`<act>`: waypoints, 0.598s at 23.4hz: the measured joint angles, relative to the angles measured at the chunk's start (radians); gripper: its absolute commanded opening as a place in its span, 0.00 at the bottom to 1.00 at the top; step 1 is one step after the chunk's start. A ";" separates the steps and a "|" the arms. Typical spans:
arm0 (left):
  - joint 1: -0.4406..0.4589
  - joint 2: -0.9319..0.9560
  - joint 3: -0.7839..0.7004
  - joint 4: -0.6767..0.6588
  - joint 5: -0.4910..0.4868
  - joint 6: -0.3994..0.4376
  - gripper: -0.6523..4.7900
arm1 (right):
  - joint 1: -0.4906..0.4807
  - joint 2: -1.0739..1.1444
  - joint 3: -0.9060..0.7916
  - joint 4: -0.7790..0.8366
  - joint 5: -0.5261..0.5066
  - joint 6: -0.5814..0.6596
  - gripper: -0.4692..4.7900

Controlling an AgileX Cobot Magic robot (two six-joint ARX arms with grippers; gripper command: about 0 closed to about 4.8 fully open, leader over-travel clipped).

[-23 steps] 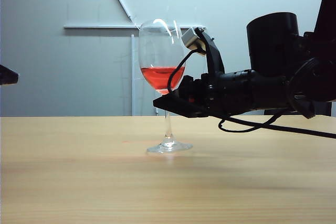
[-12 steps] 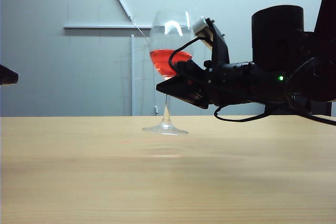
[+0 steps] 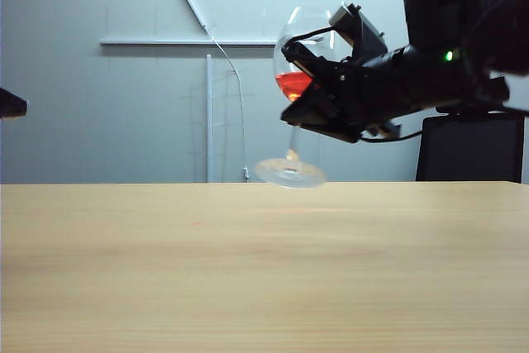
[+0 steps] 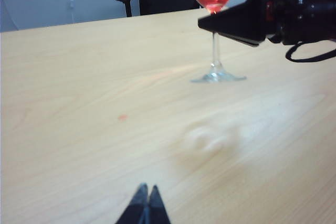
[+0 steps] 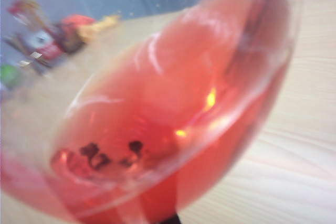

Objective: Gently pick up the goblet, rotate it counterclockwise for two full turns (viewing from above), and then place it back on the table.

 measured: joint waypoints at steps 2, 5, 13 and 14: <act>0.000 -0.027 0.000 0.001 0.000 0.000 0.11 | 0.001 -0.070 0.000 -0.145 0.039 -0.077 0.08; 0.000 -0.031 0.000 0.000 0.000 0.000 0.11 | 0.002 -0.129 0.000 -0.266 0.056 -0.146 0.08; 0.000 -0.031 0.000 0.000 0.000 0.000 0.11 | 0.027 -0.253 -0.001 -0.481 0.077 -0.303 0.08; 0.000 -0.031 0.000 0.000 0.000 0.000 0.11 | 0.055 -0.267 -0.001 -0.514 0.103 -0.365 0.08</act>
